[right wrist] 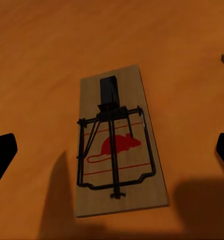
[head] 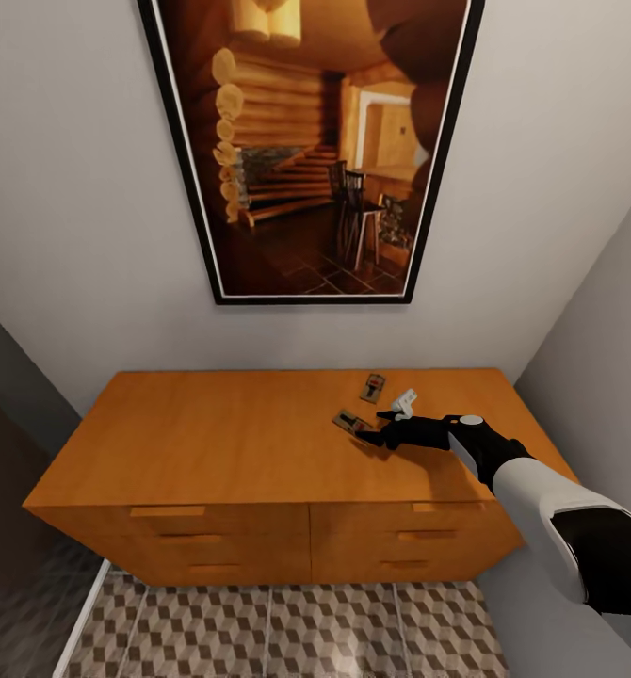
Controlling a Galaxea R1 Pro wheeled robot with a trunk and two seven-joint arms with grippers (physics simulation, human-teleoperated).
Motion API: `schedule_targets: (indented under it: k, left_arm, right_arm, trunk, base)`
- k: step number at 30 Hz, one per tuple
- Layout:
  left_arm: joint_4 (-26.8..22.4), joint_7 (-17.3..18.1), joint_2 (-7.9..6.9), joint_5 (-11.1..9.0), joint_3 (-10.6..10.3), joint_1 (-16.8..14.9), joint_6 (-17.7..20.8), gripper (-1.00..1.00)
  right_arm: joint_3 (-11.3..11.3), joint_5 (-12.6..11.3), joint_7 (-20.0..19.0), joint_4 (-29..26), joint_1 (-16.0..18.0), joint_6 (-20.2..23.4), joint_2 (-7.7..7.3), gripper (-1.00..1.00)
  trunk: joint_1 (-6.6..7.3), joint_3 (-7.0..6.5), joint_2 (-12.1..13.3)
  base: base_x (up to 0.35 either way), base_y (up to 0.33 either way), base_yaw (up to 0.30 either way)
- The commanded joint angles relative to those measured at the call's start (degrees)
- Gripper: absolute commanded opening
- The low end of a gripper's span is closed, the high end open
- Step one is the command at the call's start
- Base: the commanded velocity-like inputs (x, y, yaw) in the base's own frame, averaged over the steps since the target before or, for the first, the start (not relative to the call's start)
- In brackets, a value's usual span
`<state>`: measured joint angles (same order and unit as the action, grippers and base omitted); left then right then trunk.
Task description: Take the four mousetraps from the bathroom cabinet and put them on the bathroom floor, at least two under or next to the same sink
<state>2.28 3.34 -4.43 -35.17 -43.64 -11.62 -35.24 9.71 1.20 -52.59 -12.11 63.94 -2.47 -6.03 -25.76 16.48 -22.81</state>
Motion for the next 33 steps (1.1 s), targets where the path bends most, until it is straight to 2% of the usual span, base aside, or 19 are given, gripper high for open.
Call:
schedule_targets:
  k: [1,15,23,26,33]
  left_arm:
    - [0.2,0.4,0.03,-0.6,-0.4,-0.1,-0.3,1.0]
    - [0.2,0.4,0.04,-0.6,-0.4,-0.1,-0.3,1.0]
    - [0.2,0.4,0.0,-0.6,-0.4,-0.1,-0.3,1.0]
    - [0.2,0.4,-0.03,-0.6,-0.4,-0.1,-0.3,1.0]
    - [0.2,0.4,-0.05,-0.6,-0.3,-0.1,-0.3,1.0]
  right_arm:
    - [0.2,0.1,-0.1,0.0,0.0,-0.3,-0.03,1.0]
    - [0.3,0.6,0.2,0.0,0.0,-0.4,-0.03,1.0]
    - [0.4,5.2,0.5,0.0,0.0,-0.5,-0.03,1.0]
    - [0.4,6.3,0.5,0.0,0.0,-0.4,-0.03,1.0]
    - [0.4,7.0,0.9,0.0,0.0,-0.3,-0.03,1.0]
  trunk:
    - [-0.03,0.19,-0.1]
    - [-0.03,1.3,-0.1]
    - [-0.03,1.39,-0.1]
    - [-0.03,1.4,-0.1]
    - [-0.03,1.41,-0.1]
  base:
    - [0.0,0.0,0.0]
    - [0.0,0.0,0.0]
    - [0.0,0.0,0.0]
    - [0.0,0.0,0.0]
    - [0.0,0.0,0.0]
